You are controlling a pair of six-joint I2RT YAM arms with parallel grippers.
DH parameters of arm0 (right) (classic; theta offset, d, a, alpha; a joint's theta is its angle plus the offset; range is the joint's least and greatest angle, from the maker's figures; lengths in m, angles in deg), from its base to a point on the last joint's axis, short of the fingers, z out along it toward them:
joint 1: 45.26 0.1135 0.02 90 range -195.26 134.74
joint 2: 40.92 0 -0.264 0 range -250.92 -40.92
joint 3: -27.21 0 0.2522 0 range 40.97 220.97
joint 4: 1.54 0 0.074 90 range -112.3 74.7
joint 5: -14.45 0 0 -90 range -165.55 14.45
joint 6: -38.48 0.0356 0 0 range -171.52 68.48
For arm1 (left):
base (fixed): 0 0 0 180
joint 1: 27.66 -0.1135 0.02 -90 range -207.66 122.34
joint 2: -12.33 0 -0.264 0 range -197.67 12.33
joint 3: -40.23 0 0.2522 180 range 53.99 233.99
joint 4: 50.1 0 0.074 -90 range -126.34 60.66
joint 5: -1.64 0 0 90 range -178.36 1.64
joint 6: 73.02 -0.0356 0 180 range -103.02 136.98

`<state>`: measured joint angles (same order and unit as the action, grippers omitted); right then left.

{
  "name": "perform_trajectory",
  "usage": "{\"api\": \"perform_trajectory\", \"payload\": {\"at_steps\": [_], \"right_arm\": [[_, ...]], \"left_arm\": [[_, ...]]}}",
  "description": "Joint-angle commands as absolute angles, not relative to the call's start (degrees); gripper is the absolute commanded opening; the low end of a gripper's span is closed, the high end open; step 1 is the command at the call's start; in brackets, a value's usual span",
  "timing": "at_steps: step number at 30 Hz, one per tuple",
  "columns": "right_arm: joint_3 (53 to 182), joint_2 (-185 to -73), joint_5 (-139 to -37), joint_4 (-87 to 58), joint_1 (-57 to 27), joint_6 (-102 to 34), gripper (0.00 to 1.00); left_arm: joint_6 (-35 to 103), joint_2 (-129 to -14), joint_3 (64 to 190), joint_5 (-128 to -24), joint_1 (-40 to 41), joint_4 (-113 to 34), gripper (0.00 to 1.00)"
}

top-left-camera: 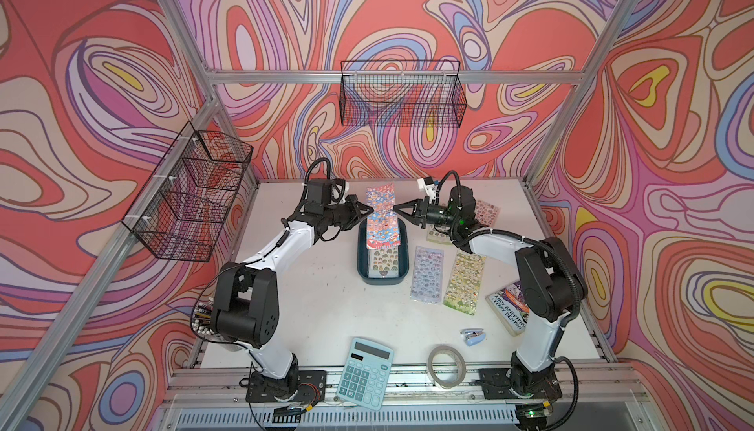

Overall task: Take the stickers out of the storage box
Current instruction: Place the sticker at the center of the board.

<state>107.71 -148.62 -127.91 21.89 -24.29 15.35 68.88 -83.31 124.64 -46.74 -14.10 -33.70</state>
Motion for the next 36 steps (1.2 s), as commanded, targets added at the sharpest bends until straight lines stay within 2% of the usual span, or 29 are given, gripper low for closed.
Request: {"api": "perform_trajectory", "payload": {"at_steps": [1, 6, 10, 12, 17, 21, 24, 36], "right_arm": [[108.2, -149.2, -127.4, 19.0, -24.1, 14.0, 0.18], [111.2, -147.1, -121.6, 0.8, -24.1, 2.2, 0.29], [115.9, -144.7, -111.2, -17.7, -24.1, -9.8, 0.32], [116.7, -143.8, -107.7, -22.0, -24.1, -12.5, 0.32], [116.5, -143.5, -104.3, -26.1, -24.1, -15.2, 0.32], [116.1, -144.1, -103.8, -26.4, -24.1, -15.4, 0.31], [116.4, -144.3, -103.4, -26.4, -24.1, -15.4, 0.30], [117.1, -143.9, -102.0, -28.8, -24.1, -16.1, 0.30]], "left_arm": [[69.9, -81.5, 124.1, -46.4, -14.2, -35.1, 0.00], [69.9, -81.5, 124.5, -45.7, -15.6, -35.5, 0.00], [69.6, -81.4, 123.2, -46.5, -20.9, -35.2, 0.00], [68.0, -81.3, 123.6, -47.1, -24.2, -33.4, 0.00], [58.2, -82.3, 128.9, -53.6, -30.1, -21.8, 0.00], [51.1, -86.6, 134.5, -60.7, -31.4, -12.4, 0.00], [49.5, -90.6, 137.4, -62.7, -31.9, -11.0, 0.00], [50.7, -107.3, 147.2, -60.2, -32.4, -13.1, 0.00]]}}
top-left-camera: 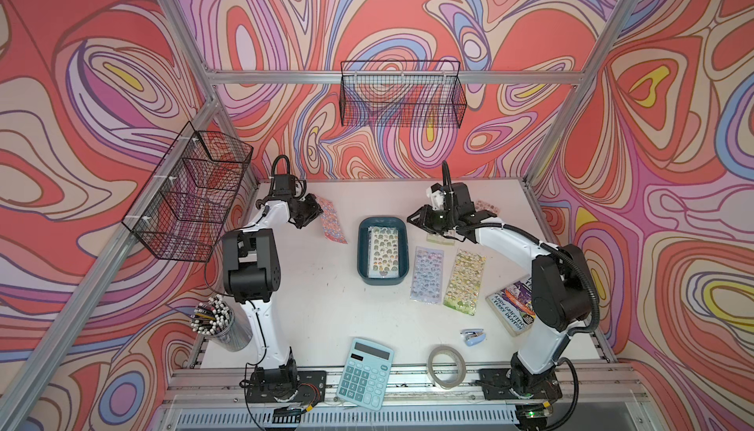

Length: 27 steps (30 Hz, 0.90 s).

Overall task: Take the stickers out of the storage box
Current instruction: Place the sticker at the center of the board.

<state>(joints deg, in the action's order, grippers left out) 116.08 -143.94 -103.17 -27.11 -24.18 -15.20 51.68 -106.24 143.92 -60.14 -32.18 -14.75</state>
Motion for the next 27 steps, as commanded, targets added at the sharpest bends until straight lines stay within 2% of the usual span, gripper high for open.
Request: {"api": "perform_trajectory", "payload": {"at_steps": [1, 6, 9, 11, 16, 20, 23, 27], "right_arm": [[117.1, -144.0, -101.9, -28.8, -24.2, -15.9, 0.31], [117.1, -144.2, -101.7, -28.7, -24.1, -15.7, 0.31], [117.4, -144.3, -101.7, -28.7, -24.2, -15.5, 0.30], [117.6, -144.3, -101.7, -28.8, -24.1, -15.5, 0.30], [117.9, -143.9, -100.2, -30.4, -23.9, -15.7, 0.31], [119.8, -144.0, -93.9, -35.6, -21.4, -18.3, 0.32], [122.9, -145.1, -87.2, -40.9, -17.5, -20.6, 0.33], [126.3, -147.5, -81.6, -44.9, -12.8, -21.5, 0.33]], "left_arm": [[50.4, -108.4, 148.0, -60.1, -32.4, -12.7, 0.00], [50.1, -111.3, 149.6, -61.4, -32.4, -11.6, 0.02], [50.3, -112.0, 149.4, -61.7, -32.5, -11.1, 0.24], [50.5, -111.8, 148.6, -62.1, -32.5, -11.3, 0.35], [51.0, -109.4, 146.9, -65.0, -32.7, -10.7, 0.55], [52.0, -105.4, 144.7, -69.8, -32.7, -9.1, 0.75], [53.4, -100.5, 140.9, -73.4, -32.7, -8.8, 0.84], [55.0, -93.1, 133.5, -74.7, -31.7, -10.9, 0.88]]}}
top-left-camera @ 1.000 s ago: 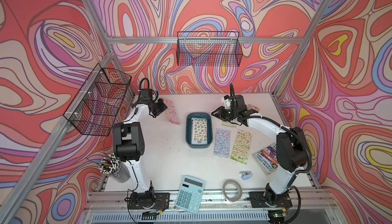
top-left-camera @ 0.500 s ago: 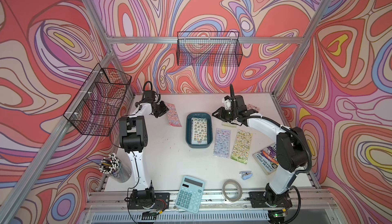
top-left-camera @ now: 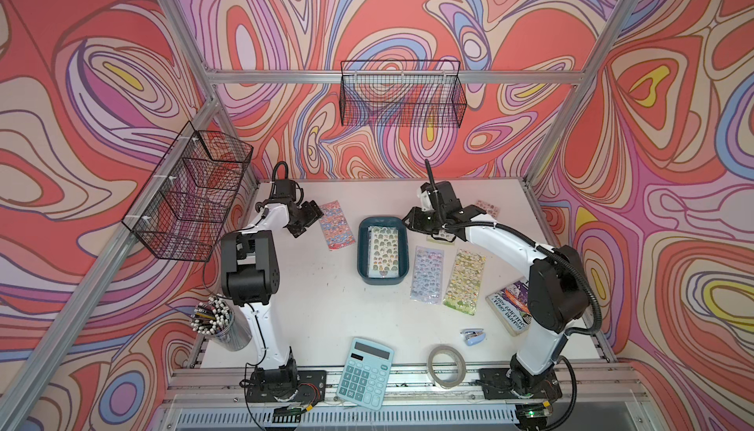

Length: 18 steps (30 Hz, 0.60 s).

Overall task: Take the stickers out of the storage box
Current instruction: Place the sticker at the center of the board.

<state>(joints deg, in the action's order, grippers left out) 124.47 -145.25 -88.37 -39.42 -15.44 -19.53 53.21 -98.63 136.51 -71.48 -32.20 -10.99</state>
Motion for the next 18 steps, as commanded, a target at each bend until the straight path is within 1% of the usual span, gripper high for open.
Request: {"api": "perform_trajectory", "payload": {"at_steps": [1, 3, 4, 6, 9, 12, 15, 18], "right_arm": [[127.0, -148.2, -80.6, -45.6, -11.7, -21.3, 0.33], [127.9, -149.4, -79.4, -46.1, -9.9, -20.9, 0.34], [128.3, -150.2, -78.8, -46.5, -9.1, -20.6, 0.35], [128.9, -151.3, -78.3, -47.0, -8.2, -19.8, 0.35], [128.1, -152.1, -77.6, -46.7, -7.8, -17.8, 0.37], [126.9, -152.4, -76.8, -46.3, -7.7, -16.6, 0.40], [126.2, -152.8, -76.1, -46.2, -7.7, -16.4, 0.41], [126.1, -153.4, -75.4, -46.3, -7.7, -16.4, 0.42]], "left_arm": [[55.0, -91.3, 131.8, -74.8, -31.0, -11.5, 0.88], [54.8, -88.4, 129.1, -75.3, -28.8, -11.8, 0.87], [54.5, -87.2, 127.9, -75.4, -27.3, -12.0, 0.85], [53.9, -85.7, 126.2, -75.5, -23.9, -12.4, 0.78], [54.3, -85.0, 124.2, -73.8, -19.4, -14.0, 0.72], [55.9, -85.5, 123.4, -72.6, -15.7, -15.1, 0.72], [55.7, -86.4, 123.9, -73.1, -12.0, -14.9, 0.71], [55.7, -87.2, 124.1, -73.3, -10.1, -15.1, 0.67]]}}
